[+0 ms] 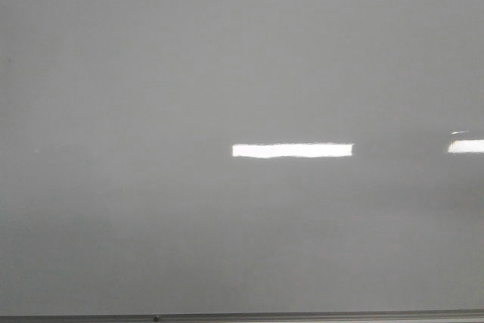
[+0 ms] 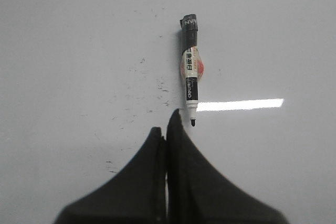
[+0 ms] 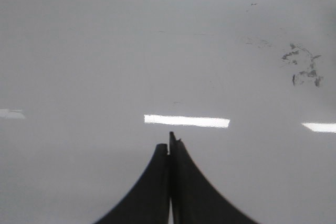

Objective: Write number 7 on whiteboard

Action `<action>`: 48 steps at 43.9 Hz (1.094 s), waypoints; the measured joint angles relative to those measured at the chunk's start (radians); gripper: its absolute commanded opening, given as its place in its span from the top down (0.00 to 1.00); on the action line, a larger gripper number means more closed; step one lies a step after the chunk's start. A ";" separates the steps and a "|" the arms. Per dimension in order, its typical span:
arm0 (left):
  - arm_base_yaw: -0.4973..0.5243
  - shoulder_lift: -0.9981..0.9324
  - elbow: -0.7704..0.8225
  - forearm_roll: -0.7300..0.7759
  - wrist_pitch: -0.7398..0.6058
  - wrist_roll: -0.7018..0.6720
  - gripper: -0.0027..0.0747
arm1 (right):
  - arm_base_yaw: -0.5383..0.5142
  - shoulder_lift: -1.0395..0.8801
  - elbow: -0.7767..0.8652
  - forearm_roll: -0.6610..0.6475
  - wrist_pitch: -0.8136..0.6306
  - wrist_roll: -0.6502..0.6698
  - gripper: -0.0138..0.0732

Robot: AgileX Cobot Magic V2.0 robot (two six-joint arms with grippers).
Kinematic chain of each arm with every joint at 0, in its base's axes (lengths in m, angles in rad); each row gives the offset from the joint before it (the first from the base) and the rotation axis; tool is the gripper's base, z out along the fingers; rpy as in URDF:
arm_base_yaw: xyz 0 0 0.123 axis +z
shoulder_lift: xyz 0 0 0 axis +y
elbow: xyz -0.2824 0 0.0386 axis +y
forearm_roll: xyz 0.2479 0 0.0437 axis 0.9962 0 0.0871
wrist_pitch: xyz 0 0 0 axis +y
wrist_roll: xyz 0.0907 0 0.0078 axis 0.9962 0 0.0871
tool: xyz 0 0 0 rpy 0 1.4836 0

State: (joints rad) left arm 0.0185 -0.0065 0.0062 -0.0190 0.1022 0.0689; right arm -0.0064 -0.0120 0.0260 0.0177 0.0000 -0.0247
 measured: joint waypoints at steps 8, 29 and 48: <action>0.000 0.000 0.000 0.000 0.000 0.000 0.99 | 0.000 0.000 0.000 0.000 0.000 0.000 0.92; 0.000 0.000 0.000 0.000 0.000 0.000 0.99 | 0.000 0.000 0.000 0.000 0.000 0.000 0.92; 0.000 0.000 0.000 -0.021 -0.033 0.000 0.99 | 0.000 0.000 0.000 0.000 -0.005 0.000 0.92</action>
State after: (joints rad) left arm 0.0185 -0.0065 0.0062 -0.0398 0.0693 0.0689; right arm -0.0064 -0.0120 0.0260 0.0177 -0.0055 -0.0247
